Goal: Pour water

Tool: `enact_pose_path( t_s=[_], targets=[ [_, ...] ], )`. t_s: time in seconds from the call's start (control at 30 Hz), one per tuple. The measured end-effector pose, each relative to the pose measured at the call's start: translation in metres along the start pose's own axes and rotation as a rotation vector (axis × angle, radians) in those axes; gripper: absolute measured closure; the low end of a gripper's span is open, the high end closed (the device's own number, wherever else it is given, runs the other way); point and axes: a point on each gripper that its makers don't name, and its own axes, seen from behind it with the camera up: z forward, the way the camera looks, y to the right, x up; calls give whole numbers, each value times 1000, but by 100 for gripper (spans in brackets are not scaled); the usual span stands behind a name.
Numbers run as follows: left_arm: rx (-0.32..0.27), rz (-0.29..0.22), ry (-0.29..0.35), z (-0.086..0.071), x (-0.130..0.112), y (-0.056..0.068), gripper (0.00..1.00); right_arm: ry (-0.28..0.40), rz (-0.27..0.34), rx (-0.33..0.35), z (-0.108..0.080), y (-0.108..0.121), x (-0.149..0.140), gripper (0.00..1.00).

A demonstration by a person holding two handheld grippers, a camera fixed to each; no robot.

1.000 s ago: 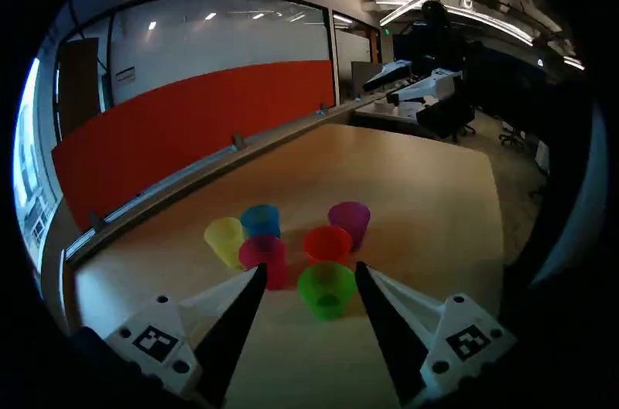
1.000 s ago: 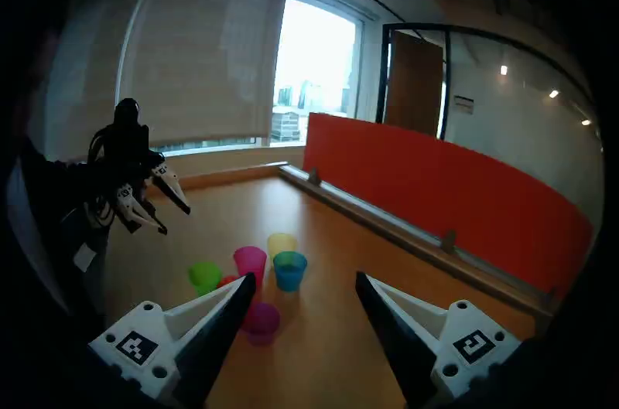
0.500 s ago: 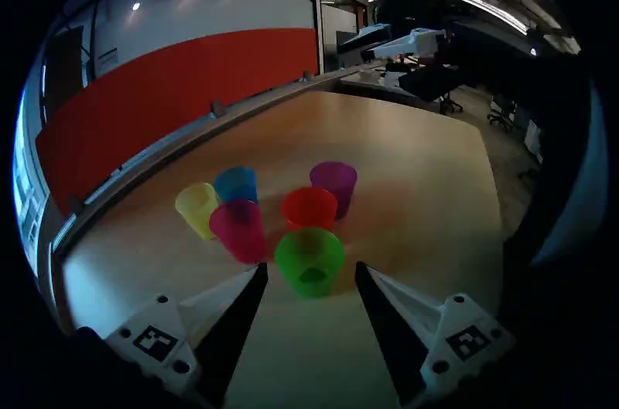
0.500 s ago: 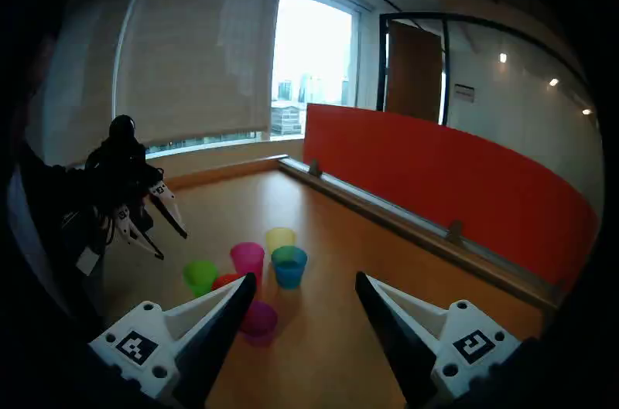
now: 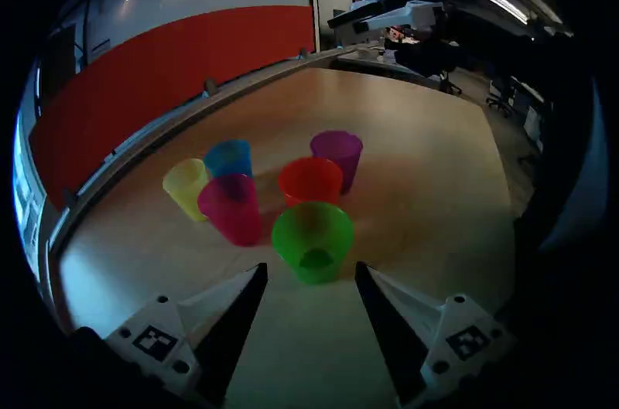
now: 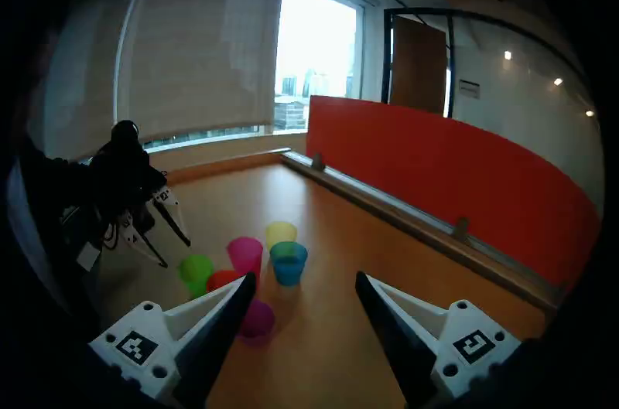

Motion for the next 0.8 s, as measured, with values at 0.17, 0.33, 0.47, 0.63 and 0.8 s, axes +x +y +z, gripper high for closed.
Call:
enact_pose_path(
  t_s=[0.17,0.33,0.47,0.63,0.8],
  targets=[
    [-24,-2,-21,10,-8,5,16,-4,4,1,5,3,-3,0],
    [-35,-10,-35,19,-12,5,17,-7,8,1,9,7,-4,0],
    [-47,-19,-46,28,-16,4,16,-9,10,4,12,9,-5,0],
    [-56,-22,-50,37,-15,3,17,-17,16,6,17,12,-9,0],
    [-70,-25,-53,47,-15,4,17,-26,16,13,24,14,-12,0]
  ],
)
